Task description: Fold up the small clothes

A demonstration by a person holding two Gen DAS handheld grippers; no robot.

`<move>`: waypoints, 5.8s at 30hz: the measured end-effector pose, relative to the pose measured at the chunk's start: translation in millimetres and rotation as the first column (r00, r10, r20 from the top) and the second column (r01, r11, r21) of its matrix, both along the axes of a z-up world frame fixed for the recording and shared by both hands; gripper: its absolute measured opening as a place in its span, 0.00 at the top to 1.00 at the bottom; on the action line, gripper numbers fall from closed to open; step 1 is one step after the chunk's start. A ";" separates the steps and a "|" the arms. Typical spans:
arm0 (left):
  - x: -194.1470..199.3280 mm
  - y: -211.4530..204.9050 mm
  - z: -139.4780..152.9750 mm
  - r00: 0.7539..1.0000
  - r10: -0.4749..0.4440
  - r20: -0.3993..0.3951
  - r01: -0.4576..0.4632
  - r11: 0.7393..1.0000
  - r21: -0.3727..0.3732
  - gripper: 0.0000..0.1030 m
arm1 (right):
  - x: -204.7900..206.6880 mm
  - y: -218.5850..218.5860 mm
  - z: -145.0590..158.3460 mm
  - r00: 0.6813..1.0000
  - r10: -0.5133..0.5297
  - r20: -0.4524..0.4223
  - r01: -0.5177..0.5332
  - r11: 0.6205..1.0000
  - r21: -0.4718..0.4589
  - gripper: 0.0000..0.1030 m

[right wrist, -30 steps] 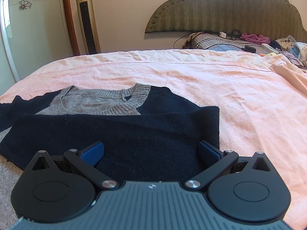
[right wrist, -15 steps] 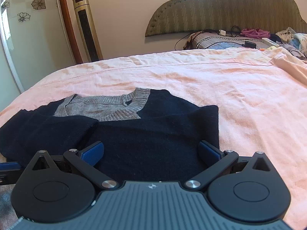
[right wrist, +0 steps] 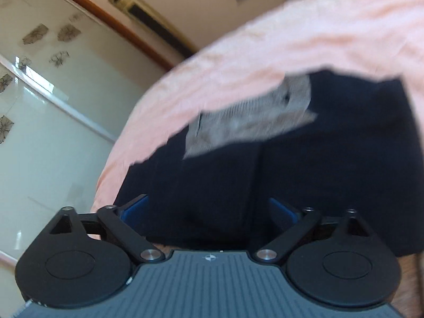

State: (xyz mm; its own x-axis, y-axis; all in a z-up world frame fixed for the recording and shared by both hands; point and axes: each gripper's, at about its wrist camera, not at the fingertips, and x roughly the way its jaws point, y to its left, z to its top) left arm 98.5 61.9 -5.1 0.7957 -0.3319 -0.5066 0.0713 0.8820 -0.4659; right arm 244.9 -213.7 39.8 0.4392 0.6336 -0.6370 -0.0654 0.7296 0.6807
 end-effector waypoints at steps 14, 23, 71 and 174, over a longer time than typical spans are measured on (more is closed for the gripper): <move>-0.5 0.2 -0.7 1.000 0.002 0.007 -0.002 1.000 -0.022 0.06 | -8.3 -33.7 37.8 0.981 0.023 0.193 0.032 0.960 -0.277 0.88; -1.1 -1.7 0.9 1.000 -0.003 0.002 0.003 1.000 -0.003 0.04 | -20.6 -83.6 8.2 0.983 -0.082 0.164 0.124 0.957 -0.262 0.61; -57.1 -43.8 25.8 0.981 -0.096 -0.170 0.160 0.893 0.421 0.00 | -177.6 4.7 6.3 0.949 0.029 0.315 0.162 0.809 -0.564 0.05; -165.7 37.7 88.4 0.995 -0.056 0.077 0.038 0.976 0.215 0.05 | -271.2 -117.0 70.3 0.932 -0.186 0.311 0.245 0.956 -0.161 0.26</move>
State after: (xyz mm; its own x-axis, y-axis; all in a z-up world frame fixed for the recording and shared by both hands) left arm -67.2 99.6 83.3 0.8239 -0.2614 -0.5029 0.1452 0.9550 -0.2586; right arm -26.3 -330.6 110.1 0.7345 0.3798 -0.5623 -0.0641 0.8638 0.4998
